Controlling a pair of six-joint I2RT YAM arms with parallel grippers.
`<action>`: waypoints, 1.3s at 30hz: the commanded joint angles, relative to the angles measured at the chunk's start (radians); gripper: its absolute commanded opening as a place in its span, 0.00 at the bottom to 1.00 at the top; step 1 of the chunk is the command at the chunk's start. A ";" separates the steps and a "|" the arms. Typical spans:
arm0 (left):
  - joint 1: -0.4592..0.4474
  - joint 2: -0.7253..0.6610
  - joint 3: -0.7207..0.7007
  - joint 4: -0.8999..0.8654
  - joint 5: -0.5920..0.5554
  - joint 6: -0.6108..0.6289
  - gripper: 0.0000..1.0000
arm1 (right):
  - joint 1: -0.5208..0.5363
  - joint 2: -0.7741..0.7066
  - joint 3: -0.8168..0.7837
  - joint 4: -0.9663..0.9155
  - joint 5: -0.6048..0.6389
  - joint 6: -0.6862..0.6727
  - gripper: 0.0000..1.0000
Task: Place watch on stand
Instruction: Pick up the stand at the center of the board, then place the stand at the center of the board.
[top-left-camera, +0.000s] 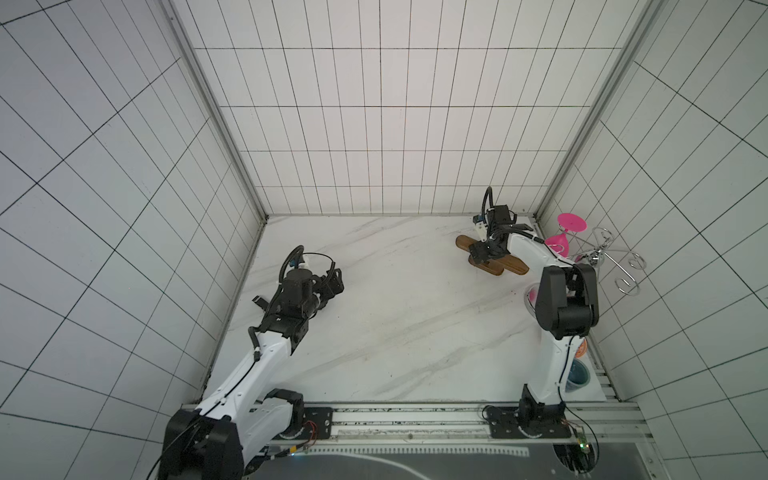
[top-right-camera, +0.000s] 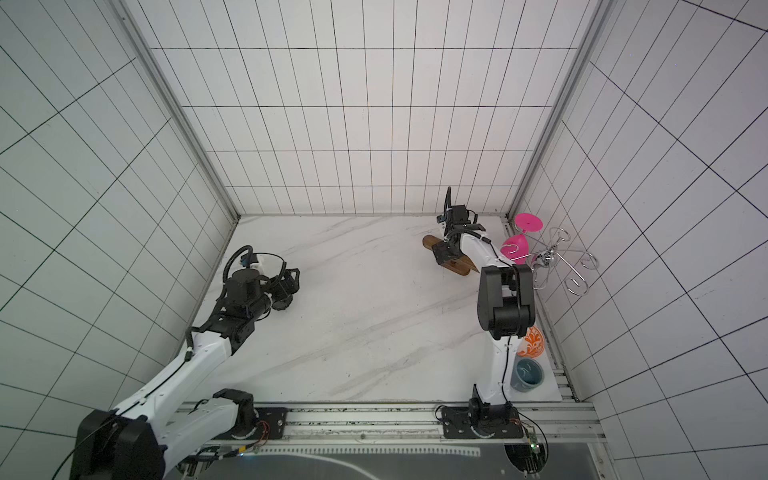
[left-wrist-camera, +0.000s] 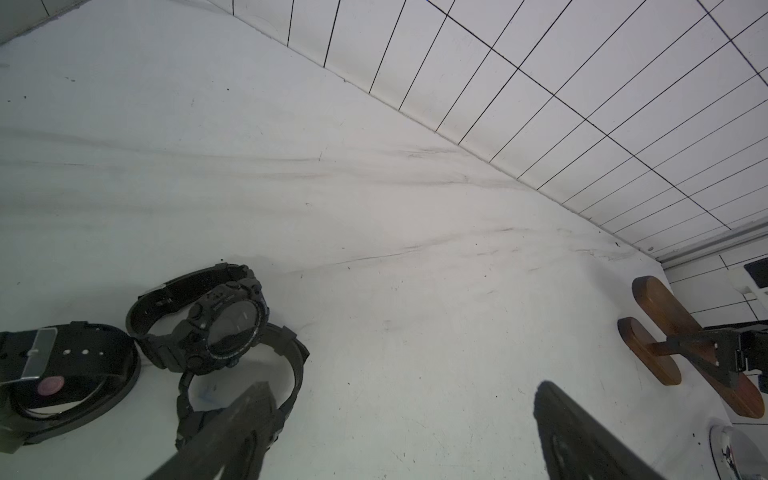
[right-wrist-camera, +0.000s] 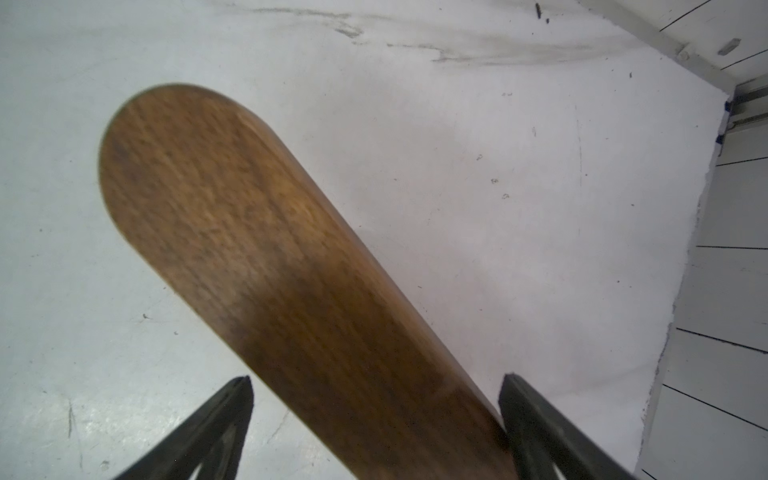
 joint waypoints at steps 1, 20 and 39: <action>-0.004 0.000 0.003 0.010 -0.010 0.009 0.97 | -0.002 0.033 0.105 -0.064 -0.036 -0.002 0.86; -0.004 -0.016 -0.001 0.002 -0.033 -0.015 0.98 | 0.111 0.018 0.071 -0.044 -0.119 -0.002 0.35; 0.006 -0.051 0.075 -0.143 0.010 -0.058 0.98 | 0.537 -0.188 -0.135 0.043 -0.131 -0.166 0.28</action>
